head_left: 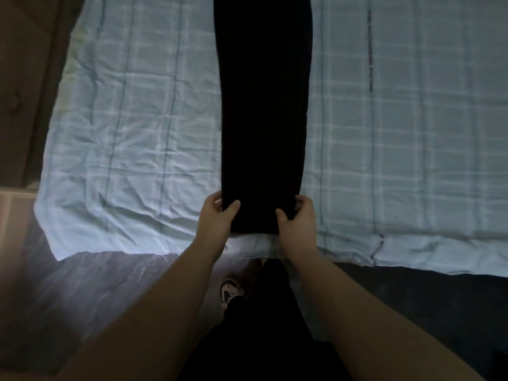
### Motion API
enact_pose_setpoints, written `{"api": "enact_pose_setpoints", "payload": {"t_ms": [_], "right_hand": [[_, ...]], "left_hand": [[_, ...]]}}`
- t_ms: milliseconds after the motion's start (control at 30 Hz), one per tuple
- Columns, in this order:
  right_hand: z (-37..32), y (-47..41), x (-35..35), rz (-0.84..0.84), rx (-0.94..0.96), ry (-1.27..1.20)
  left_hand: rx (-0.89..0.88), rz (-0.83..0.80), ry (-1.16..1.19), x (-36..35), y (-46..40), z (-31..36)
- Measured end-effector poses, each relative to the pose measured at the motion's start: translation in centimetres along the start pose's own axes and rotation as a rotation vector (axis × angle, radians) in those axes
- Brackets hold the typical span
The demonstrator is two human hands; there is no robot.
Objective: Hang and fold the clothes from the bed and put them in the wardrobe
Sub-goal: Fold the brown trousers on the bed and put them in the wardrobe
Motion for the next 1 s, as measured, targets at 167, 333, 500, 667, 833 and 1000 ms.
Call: {"api": "enact_pose_setpoints", "payload": {"t_ms": [167, 333, 500, 667, 833, 1000], "right_hand": [[-0.7, -0.7, 0.8, -0.036, -0.04, 0.078], [-1.7, 0.0, 3.0, 0.046, 0.007, -0.121], [-0.4, 0.3, 2.2, -0.02, -0.021, -0.018], [1.4, -0.5, 0.3, -0.167, -0.156, -0.303], [2.0, 1.4, 0.0, -0.385, -0.131, -0.522], [0.6, 2.3, 1.0, -0.432, 0.003, -0.469]], "left_hand": [[0.03, -0.207, -0.046, -0.9, 0.8, 1.1], [-0.004, -0.261, -0.043, -1.3, 1.6, 2.4], [0.004, -0.052, -0.31, -0.6, 1.0, 1.6], [0.191, -0.243, -0.085, -1.6, 1.1, -0.9], [0.179, -0.252, 0.033, 0.4, 1.8, -2.1], [0.106, -0.222, -0.018, 0.5, 2.0, -0.2]]}}
Point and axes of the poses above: each hand's wrist, its own y-axis away from the middle knuckle, its own x-axis out of the back of the hand, z = x × y, the point moved 8 cm from there along -y, towards the middle knuckle, and after that the axes turned 1 degree about -y, right-handed, at the moved point
